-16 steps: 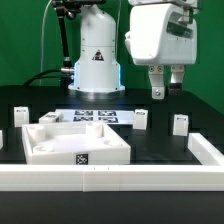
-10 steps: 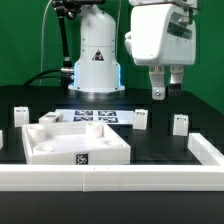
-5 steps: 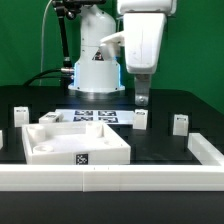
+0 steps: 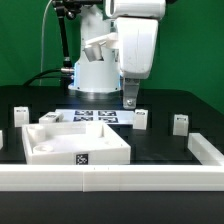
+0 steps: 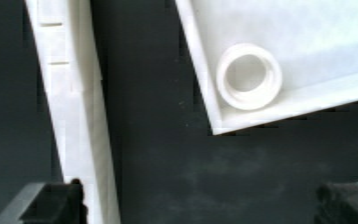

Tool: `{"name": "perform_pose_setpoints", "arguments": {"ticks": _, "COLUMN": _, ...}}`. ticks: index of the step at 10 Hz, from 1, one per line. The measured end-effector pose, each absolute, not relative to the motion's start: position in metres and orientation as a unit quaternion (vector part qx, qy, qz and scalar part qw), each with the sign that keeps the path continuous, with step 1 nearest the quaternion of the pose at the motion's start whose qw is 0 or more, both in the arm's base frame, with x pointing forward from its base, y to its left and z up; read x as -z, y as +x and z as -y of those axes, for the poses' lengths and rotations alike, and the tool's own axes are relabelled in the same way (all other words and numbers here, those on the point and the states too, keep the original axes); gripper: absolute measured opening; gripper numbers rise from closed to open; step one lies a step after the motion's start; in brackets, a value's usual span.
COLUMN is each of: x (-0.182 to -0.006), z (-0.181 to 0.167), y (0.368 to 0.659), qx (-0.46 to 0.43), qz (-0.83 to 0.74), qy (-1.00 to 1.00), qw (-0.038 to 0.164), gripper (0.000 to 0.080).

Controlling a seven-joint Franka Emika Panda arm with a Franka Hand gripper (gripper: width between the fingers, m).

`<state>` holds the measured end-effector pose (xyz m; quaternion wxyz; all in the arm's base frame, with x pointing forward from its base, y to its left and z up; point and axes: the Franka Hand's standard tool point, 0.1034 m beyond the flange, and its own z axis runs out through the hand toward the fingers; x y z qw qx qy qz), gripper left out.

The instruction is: Assemble one leg

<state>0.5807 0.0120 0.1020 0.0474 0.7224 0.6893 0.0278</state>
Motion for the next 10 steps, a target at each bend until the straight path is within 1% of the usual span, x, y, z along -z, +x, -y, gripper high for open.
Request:
{"name": "perform_pose_setpoints", "arguments": {"ticks": 1, "x": -0.101, "z": -0.011, "y": 0.579, "qx": -0.026, "qz": -0.690, "qy": 0.722, "qw": 0.046, "gripper": 0.0650}}
{"name": "perform_pose_setpoints", "arguments": {"ticks": 3, "x": -0.095, "z": 0.008, "y": 0.571, "qx": -0.016, "qz": -0.763, "qy": 0.644, "qw": 0.050, "gripper": 0.0650}}
{"name": "perform_pose_setpoints", "arguments": {"ticks": 5, "x": -0.089, "z": 0.027, "y": 0.548, "qx": -0.002, "qz": -0.773, "qy": 0.632, "qw": 0.051, "gripper": 0.0650}}
{"name": "perform_pose_setpoints", "arguments": {"ticks": 8, "x": -0.084, "z": 0.027, "y": 0.534, "qx": 0.004, "qz": -0.771, "qy": 0.635, "qw": 0.044, "gripper": 0.0650}}
{"name": "perform_pose_setpoints", "arguments": {"ticks": 10, "x": -0.075, "z": 0.033, "y": 0.519, "qx": 0.011, "qz": -0.777, "qy": 0.629, "qw": 0.035, "gripper": 0.0650}}
